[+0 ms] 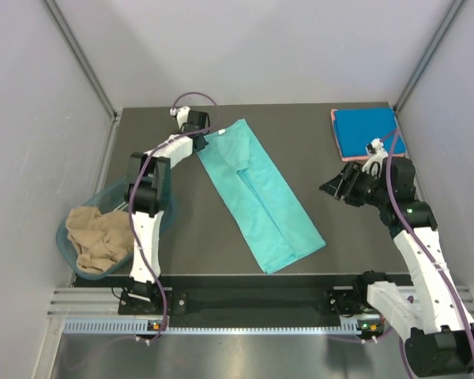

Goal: Fold and stack the t-shirts
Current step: Fold the tshirt

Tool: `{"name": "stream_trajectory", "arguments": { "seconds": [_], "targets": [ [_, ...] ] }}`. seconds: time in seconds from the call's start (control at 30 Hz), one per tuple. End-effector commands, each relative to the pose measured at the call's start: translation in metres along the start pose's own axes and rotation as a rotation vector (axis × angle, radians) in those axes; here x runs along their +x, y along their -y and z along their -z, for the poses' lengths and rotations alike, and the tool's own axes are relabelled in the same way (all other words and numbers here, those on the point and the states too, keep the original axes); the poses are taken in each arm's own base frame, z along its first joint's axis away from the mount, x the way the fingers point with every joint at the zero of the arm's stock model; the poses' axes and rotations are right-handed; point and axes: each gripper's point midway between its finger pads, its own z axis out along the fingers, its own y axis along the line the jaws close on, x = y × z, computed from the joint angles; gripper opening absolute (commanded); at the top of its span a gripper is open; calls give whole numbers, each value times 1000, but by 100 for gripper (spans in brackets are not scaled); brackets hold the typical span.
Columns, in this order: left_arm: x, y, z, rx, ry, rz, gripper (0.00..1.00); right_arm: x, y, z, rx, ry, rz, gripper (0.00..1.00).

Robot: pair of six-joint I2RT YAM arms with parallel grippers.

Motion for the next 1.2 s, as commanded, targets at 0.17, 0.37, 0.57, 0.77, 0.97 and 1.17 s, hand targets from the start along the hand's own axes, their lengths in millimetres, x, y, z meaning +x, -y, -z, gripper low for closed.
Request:
{"name": "stream_trajectory", "arguments": {
  "seconds": [0.17,0.37,0.57,0.77,0.97,1.17],
  "targets": [
    [-36,29,-21,107,99,16,0,-24,12,-19,18,133,-19,53],
    [-51,35,-42,101,146,8,0,-28,18,-35,-3,168,-42,52],
    [-54,53,-55,193,161,-17,0,-28,30,-67,31,133,7,52],
    [-58,75,-69,274,173,-1,0,-19,29,-104,4,66,-25,50],
    [-58,95,-83,361,180,48,0,-21,26,-119,27,66,-8,51],
    [-70,101,-64,402,181,1,21,-6,37,-131,78,-5,-8,51]
  ]
}}
